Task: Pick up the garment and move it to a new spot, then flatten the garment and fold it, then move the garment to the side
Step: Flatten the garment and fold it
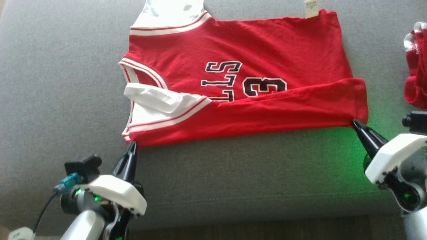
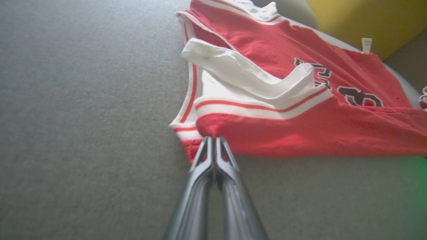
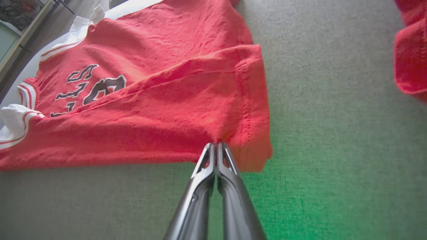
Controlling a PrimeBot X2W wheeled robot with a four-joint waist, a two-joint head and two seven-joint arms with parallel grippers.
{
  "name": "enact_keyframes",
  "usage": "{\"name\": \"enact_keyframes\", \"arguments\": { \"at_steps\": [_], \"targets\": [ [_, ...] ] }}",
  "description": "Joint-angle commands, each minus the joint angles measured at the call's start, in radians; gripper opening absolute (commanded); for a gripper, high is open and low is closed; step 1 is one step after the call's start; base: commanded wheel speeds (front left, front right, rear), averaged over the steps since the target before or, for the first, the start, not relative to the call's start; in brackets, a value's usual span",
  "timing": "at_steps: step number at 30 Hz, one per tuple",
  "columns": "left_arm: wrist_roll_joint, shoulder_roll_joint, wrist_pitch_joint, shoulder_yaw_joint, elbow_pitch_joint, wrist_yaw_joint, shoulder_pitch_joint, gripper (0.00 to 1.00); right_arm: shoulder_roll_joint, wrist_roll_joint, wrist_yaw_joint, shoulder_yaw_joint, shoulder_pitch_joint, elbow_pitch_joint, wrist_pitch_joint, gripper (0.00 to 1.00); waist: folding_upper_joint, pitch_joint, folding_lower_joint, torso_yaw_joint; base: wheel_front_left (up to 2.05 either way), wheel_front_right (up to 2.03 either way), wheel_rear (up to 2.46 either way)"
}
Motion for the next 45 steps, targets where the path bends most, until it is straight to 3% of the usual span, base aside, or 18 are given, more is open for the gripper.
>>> {"name": "enact_keyframes", "arguments": {
  "at_steps": [1,10,16,17,18,19,20,27,34,45],
  "targets": [
    [0.006,0.039,0.014,0.028,-0.056,0.013,0.005,0.0,-0.037,0.01,0.0,0.002,0.026,-0.052,0.015,0.0,0.0,-0.005,0.0,-0.004,0.0,0.0,0.0],
    [0.0,0.093,0.111,-0.005,-0.232,0.068,0.155,0.0,-0.074,0.048,0.0,-0.039,0.172,-0.187,0.086,0.0,0.0,-0.011,0.0,0.0,0.0,0.0,0.0],
    [-0.019,0.107,0.147,-0.014,-0.319,0.098,0.234,0.0,-0.064,0.045,0.0,-0.075,0.261,-0.26,0.128,0.0,0.0,-0.012,0.0,0.007,0.0,0.0,0.0],
    [-0.025,0.103,0.143,-0.009,-0.326,0.102,0.237,0.0,-0.061,0.044,0.0,-0.079,0.267,-0.265,0.131,0.36,0.0,-0.013,0.0,0.007,0.0,0.0,0.0],
    [-0.03,0.094,0.135,-0.001,-0.324,0.109,0.234,0.38,-0.049,0.036,0.0,-0.088,0.27,-0.27,0.133,1.0,0.0,-0.017,0.0,0.007,0.0,0.0,0.0],
    [-0.036,0.086,0.13,0.002,-0.323,0.109,0.228,0.93,-0.039,0.031,0.0,-0.092,0.266,-0.273,0.131,1.0,0.0,-0.019,0.0,0.007,0.0,0.0,0.0],
    [-0.038,0.08,0.123,0.006,-0.321,0.109,0.22,1.0,-0.032,0.029,0.0,-0.092,0.263,-0.278,0.131,1.0,0.0,-0.021,0.0,0.007,0.0,0.0,0.0],
    [-0.027,0.068,0.116,0.011,-0.332,0.084,0.111,1.0,-0.004,0.027,0.0,-0.099,0.207,-0.353,0.075,1.0,0.0,-0.012,0.0,-0.004,0.0,0.0,0.0],
    [-0.001,0.089,0.164,0.035,-0.315,0.041,-0.134,1.0,0.013,0.029,0.0,-0.059,0.128,-0.364,0.005,1.0,0.0,0.027,0.0,-0.013,0.0,0.0,0.0],
    [0.0,0.115,0.351,0.038,0.058,-0.09,-0.678,1.0,0.014,0.049,0.0,0.039,0.014,-0.317,-0.057,1.0,0.0,0.126,0.0,-0.068,0.0,0.0,0.0]
  ]
}}
